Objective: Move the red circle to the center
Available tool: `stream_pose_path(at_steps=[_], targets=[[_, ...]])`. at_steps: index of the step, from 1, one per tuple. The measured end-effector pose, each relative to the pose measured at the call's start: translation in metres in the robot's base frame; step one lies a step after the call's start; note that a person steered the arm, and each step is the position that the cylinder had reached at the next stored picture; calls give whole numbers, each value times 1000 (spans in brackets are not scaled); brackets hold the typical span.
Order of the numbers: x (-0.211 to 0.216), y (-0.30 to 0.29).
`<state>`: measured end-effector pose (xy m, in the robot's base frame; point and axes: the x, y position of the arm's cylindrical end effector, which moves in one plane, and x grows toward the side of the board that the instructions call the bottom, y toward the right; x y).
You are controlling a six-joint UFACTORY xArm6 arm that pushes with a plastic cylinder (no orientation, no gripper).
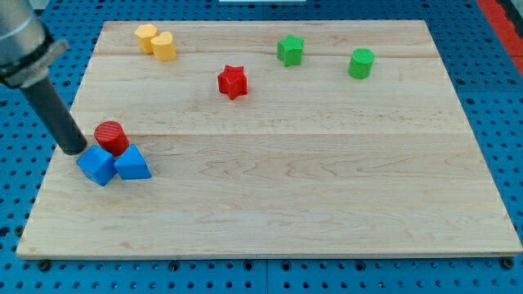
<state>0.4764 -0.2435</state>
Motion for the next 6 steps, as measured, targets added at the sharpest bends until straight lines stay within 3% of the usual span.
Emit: stream_pose_path(at_steps=[2,4,6], targets=[[-41,106],[-54,85],[-71,168]])
